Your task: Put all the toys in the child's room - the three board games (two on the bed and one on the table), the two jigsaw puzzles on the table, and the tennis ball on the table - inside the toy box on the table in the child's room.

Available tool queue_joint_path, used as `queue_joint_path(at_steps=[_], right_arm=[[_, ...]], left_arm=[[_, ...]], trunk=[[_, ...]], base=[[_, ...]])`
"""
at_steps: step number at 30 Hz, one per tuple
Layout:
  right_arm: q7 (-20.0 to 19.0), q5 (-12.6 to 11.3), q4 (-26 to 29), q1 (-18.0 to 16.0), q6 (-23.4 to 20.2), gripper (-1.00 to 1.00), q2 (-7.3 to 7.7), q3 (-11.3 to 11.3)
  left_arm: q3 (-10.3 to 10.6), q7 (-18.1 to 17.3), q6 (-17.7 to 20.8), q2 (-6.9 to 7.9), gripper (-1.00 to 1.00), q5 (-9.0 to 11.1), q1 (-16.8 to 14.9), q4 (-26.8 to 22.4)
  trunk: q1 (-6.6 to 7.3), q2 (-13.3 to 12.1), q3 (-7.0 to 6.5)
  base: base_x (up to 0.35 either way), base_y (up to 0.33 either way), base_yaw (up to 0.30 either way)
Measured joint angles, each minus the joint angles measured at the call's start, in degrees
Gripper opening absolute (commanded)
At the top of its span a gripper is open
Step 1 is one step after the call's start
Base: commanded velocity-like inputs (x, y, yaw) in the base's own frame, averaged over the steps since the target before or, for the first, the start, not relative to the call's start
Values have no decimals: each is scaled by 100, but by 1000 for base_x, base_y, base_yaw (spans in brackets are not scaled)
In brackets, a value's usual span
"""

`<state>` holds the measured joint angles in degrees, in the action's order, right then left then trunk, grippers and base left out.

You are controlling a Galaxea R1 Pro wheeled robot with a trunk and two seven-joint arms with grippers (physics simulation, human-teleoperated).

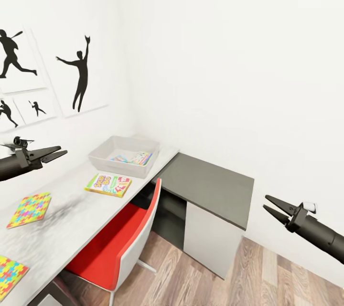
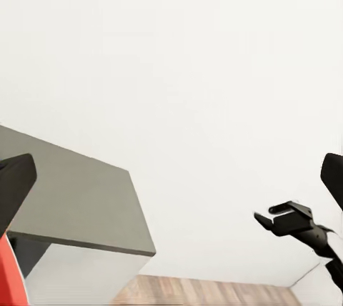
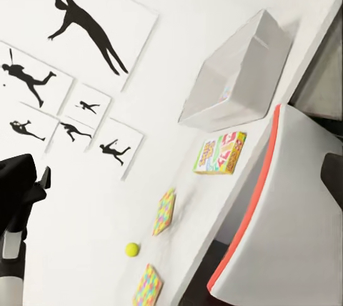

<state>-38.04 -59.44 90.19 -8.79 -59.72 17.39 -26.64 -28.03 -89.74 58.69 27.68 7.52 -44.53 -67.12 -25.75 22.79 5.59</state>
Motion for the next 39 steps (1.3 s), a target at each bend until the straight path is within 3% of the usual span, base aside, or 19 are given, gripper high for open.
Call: queue_joint_path(at_steps=[10, 19, 29, 35, 39], right_arm=[[-8, 2, -14, 22, 23, 100, -40, -25], [3, 3, -35, 91, 30, 100, -43, -52], [21, 17, -49, 94, 52, 100, -54, -49], [15, 321, -55, 94, 53, 100, -68, -48], [0, 383, -55, 93, 52, 100, -74, -49]], left_arm=[[-39, 0, -54, 33, 100, -20, 317, -32], [-44, 0, -59, 168, 100, -27, 465, -79], [-30, 1, -59, 162, 100, -27, 488, -86], [-28, 1, -59, 159, 100, -30, 496, -92], [-30, 1, -59, 159, 100, -31, 532, -92]], trunk=[[0, 1, 29], [-2, -1, 30], [-2, 0, 30], [-1, 0, 30], [-1, 1, 30]], base=[[-143, 56, -128], [-157, 77, 3], [-259, 166, 248], [-213, 134, 289], [-115, 26, 290]])
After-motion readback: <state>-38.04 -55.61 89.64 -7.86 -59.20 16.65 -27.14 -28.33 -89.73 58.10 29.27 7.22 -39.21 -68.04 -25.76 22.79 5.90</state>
